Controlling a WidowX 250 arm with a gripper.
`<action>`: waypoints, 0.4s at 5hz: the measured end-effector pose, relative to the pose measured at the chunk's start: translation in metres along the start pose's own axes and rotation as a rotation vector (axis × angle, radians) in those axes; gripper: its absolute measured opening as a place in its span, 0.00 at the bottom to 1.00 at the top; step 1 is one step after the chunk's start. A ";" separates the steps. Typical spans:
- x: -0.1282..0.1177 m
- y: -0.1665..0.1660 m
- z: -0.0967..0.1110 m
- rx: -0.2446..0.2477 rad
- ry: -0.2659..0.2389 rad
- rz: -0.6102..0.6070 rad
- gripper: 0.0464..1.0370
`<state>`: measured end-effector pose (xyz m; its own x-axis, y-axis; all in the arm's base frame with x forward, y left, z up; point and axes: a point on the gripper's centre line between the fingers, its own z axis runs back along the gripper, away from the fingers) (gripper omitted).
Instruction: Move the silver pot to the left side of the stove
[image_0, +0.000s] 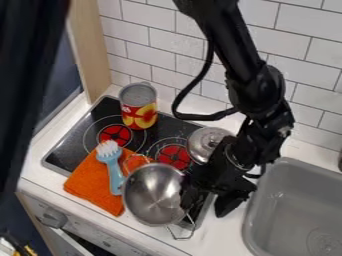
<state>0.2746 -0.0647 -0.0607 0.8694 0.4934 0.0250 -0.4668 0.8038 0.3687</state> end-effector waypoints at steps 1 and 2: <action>0.002 0.002 0.000 0.002 0.010 0.010 0.96; 0.003 0.003 -0.001 0.004 0.013 0.014 0.93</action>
<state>0.2760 -0.0602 -0.0604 0.8605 0.5092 0.0181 -0.4784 0.7952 0.3725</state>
